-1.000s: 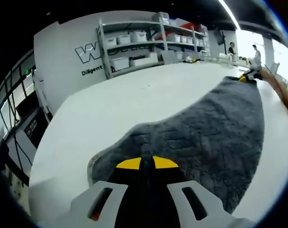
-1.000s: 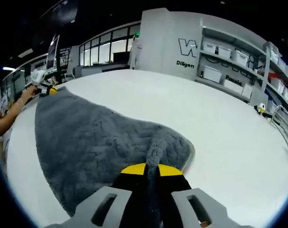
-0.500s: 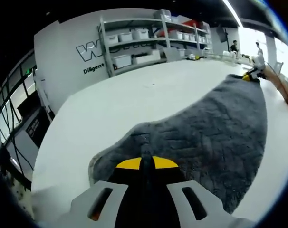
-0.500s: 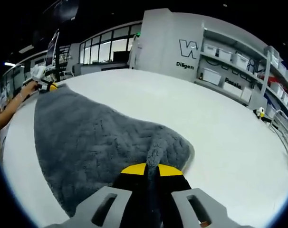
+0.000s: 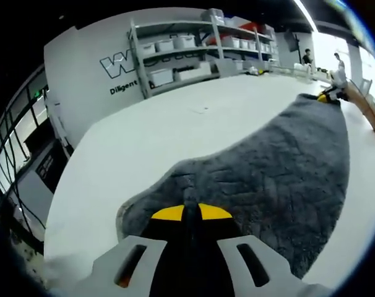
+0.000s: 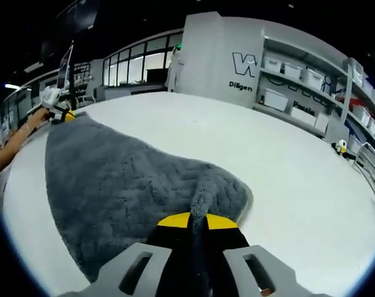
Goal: Open the folded towel by lifting each exposed corner and separating the folded layers until the towel lies flat within the target outline without major curled edges
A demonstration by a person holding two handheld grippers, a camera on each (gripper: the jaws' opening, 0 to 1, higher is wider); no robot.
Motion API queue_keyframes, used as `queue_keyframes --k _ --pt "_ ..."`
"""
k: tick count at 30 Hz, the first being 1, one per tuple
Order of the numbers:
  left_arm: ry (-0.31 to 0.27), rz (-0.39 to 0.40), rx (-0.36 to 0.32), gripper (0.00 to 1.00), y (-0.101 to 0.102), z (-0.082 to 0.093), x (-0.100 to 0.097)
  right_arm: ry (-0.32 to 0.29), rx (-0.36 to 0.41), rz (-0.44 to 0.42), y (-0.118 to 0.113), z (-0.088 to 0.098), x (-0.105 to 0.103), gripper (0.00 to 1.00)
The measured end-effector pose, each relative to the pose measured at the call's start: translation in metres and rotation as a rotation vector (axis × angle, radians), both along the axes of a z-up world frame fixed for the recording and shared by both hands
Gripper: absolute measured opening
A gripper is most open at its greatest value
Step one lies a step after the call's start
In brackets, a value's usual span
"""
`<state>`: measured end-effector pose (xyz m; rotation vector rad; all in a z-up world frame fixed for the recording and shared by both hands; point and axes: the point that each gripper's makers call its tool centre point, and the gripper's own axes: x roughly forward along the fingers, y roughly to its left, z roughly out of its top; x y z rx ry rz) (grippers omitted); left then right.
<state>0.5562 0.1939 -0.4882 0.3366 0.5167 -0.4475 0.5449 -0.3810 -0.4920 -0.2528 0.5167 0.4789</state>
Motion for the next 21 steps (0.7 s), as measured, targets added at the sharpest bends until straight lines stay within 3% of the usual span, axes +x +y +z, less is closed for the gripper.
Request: queue_keyframes --k 10,21 --pt "-0.010 0.000 0.031 0.06 0.001 0.001 0.017 -0.001 -0.013 -0.005 0.009 -0.003 0.005 0.03" --pt "-0.013 0.002 0.067 0.06 0.002 0.001 0.030 -0.006 -0.021 -0.012 0.006 -0.002 0.026 0.04"
